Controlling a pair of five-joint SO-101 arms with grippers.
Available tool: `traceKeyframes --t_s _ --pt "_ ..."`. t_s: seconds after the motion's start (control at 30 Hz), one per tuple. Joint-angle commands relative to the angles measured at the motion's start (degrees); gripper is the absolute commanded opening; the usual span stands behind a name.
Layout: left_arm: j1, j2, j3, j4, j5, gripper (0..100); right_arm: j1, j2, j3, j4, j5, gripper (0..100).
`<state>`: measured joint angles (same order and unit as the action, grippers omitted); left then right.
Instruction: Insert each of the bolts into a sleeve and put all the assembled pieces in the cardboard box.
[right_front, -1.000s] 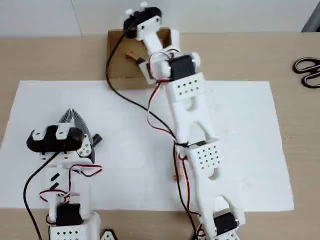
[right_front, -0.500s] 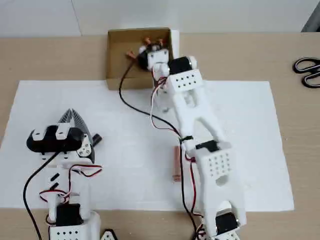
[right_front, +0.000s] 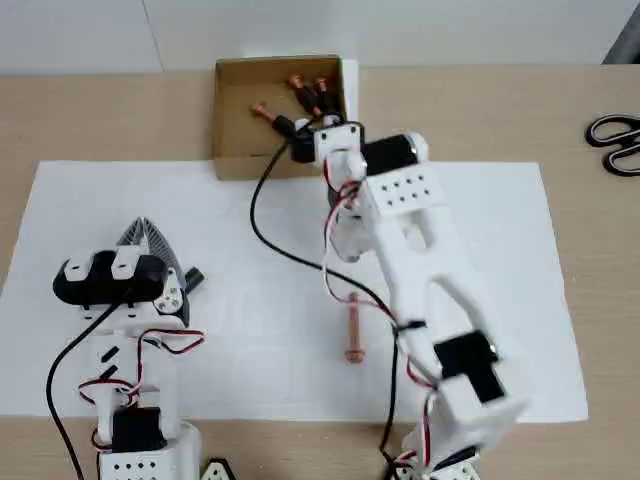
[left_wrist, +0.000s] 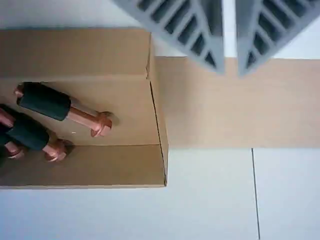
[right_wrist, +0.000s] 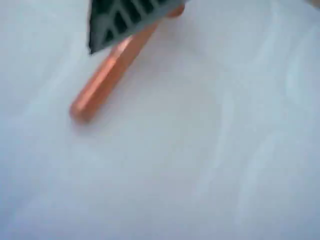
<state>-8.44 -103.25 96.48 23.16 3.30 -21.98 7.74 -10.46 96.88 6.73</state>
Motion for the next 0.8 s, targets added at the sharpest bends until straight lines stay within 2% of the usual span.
traceKeyframes --t_s 0.0,0.23,0.47,0.57,0.63,0.77 --pt "0.4 -0.4 -0.2 3.3 -0.3 1 -1.4 -10.1 6.1 0.2 -0.5 23.4" --pt "0.4 -0.5 -0.2 7.2 -0.3 1 -6.5 -31.1 19.3 -2.9 -0.6 23.4" --pt "-1.3 -0.6 -0.1 7.6 -0.5 1 -4.0 -42.6 32.7 -21.8 -0.5 23.4" --pt "-8.4 -0.6 -0.2 7.6 -0.5 1 -4.4 -42.4 38.6 -28.6 -0.7 23.4" --pt "-16.3 -0.6 -0.2 7.6 -0.5 1 -5.7 -42.5 41.0 -33.9 -0.7 23.4" --pt "-32.8 -0.6 -0.1 7.6 -0.5 1 -11.0 -41.4 41.1 -37.7 -0.4 23.4"
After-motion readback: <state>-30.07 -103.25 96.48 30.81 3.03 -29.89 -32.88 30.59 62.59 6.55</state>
